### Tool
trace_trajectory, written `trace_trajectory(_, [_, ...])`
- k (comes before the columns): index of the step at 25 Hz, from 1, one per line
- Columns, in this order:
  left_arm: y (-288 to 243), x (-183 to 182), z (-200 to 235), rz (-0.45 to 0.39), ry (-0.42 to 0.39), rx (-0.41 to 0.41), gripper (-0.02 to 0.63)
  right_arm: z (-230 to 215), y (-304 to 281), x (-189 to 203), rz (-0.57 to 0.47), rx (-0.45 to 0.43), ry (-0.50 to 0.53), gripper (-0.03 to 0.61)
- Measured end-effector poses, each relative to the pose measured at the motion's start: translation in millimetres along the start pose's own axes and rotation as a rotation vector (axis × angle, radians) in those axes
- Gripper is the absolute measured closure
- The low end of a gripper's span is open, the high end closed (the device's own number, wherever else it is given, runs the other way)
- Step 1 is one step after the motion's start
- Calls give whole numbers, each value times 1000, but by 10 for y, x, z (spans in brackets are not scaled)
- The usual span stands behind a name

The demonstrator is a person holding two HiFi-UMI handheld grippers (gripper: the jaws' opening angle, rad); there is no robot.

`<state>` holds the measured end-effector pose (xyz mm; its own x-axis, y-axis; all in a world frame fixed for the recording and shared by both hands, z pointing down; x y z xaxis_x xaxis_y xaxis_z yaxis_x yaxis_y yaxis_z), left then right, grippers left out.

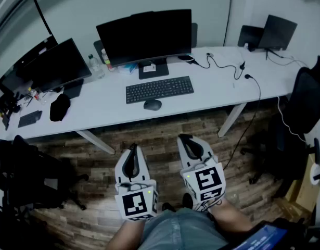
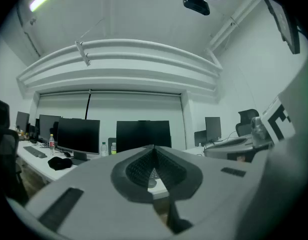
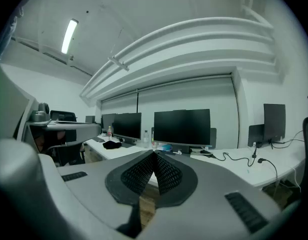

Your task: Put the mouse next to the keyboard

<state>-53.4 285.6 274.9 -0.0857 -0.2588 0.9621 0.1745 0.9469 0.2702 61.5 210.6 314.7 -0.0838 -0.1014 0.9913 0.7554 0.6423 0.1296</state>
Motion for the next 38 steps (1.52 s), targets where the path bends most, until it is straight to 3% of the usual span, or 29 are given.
trace_trajectory(13, [-59, 125, -238, 43, -28, -21, 609, -217, 40, 80, -31, -43, -68, 561])
trace_trajectory(16, [-90, 150, -318, 56, -48, -35, 609, -244, -12, 100, -30, -112, -94, 374])
trace_trajectory(18, [-88, 183, -351, 62, -59, -47, 609, -265, -50, 124, -23, -144, -100, 345])
trace_trajectory(28, [-226, 438, -77, 118, -96, -130, 609, -302, -481, 337, -6, -243, -78, 337])
trace_trajectory(38, [-989, 1083, 599, 159, -13, -156, 609, -241, -1531, 885, 90, -345, -45, 311])
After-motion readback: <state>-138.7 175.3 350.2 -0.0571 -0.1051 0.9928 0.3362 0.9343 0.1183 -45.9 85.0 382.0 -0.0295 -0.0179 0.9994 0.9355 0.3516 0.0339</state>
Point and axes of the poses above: the fingertips, and each gripper's own axes: y backward along the fingers, z to its left, x out of its underside, the point moved 1 cm from there along y, backward along the fingers, and after that the axes turned 14 degrees about -z, right-handed, at the moved point
